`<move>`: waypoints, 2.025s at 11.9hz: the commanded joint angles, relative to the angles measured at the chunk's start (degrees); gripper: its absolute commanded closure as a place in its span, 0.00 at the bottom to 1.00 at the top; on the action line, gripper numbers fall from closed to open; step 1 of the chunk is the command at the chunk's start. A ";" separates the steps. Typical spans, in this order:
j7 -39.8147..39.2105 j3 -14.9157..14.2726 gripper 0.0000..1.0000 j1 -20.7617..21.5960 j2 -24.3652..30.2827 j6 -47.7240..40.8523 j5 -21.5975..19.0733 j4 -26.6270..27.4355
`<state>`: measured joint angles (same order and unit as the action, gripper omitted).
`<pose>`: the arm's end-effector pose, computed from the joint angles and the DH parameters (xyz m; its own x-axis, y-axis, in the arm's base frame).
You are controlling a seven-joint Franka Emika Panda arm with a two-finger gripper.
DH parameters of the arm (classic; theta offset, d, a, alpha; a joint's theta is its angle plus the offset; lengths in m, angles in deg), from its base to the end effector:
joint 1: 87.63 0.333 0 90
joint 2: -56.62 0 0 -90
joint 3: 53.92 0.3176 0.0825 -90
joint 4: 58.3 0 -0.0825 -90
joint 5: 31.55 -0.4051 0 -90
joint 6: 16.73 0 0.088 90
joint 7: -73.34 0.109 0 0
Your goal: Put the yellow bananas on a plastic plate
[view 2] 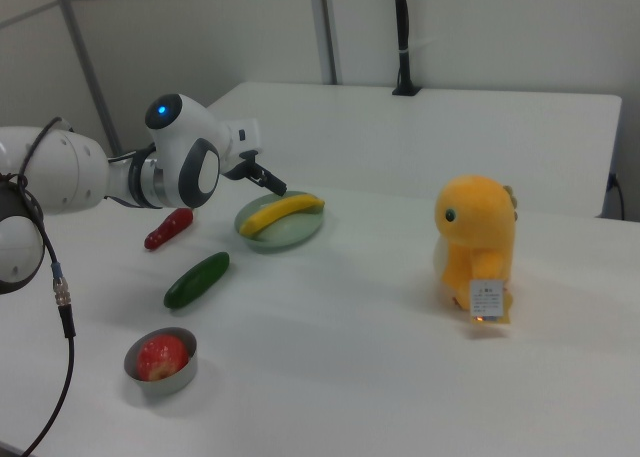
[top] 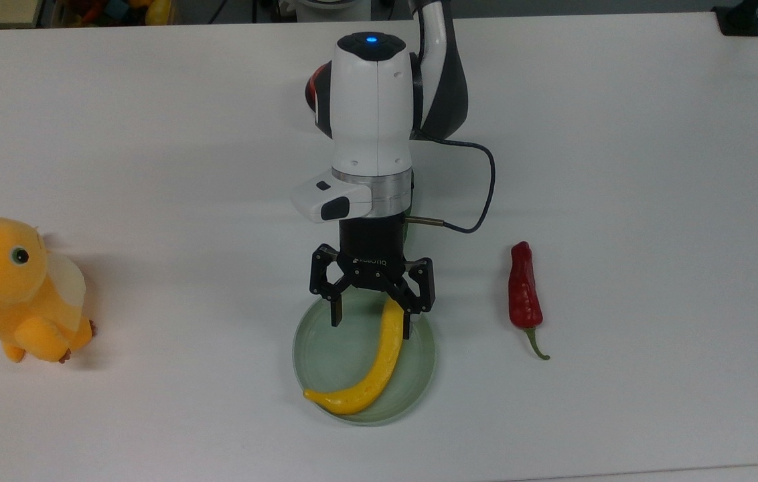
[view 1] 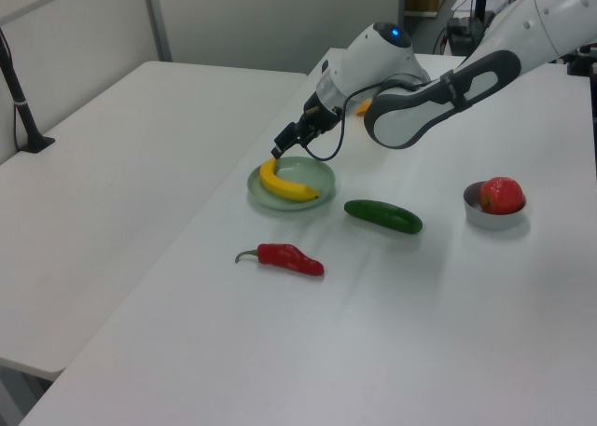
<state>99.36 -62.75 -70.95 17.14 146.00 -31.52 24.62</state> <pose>0.7773 0.1372 0.3566 0.7365 -0.2568 0.6258 -0.1699 -0.9657 -0.1964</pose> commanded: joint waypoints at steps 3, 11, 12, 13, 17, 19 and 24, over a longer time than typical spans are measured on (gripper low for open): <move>-5.23 0.30 0.00 -0.07 14.75 -20.49 -0.28 7.08; -16.26 2.23 0.00 -2.60 42.27 -54.01 -0.90 20.85; -15.74 3.19 0.00 -3.75 42.73 -51.05 -0.99 22.35; -14.86 3.20 0.00 -4.02 42.99 -46.93 -1.86 24.72; -16.51 7.50 0.00 -8.50 40.46 -44.33 -2.66 25.45; -16.79 7.51 0.00 -8.33 37.12 -46.87 -2.48 21.78; -18.10 7.51 0.00 -8.68 36.58 -49.26 -1.69 19.47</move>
<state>83.68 -55.94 -78.56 53.75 98.58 -33.17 45.43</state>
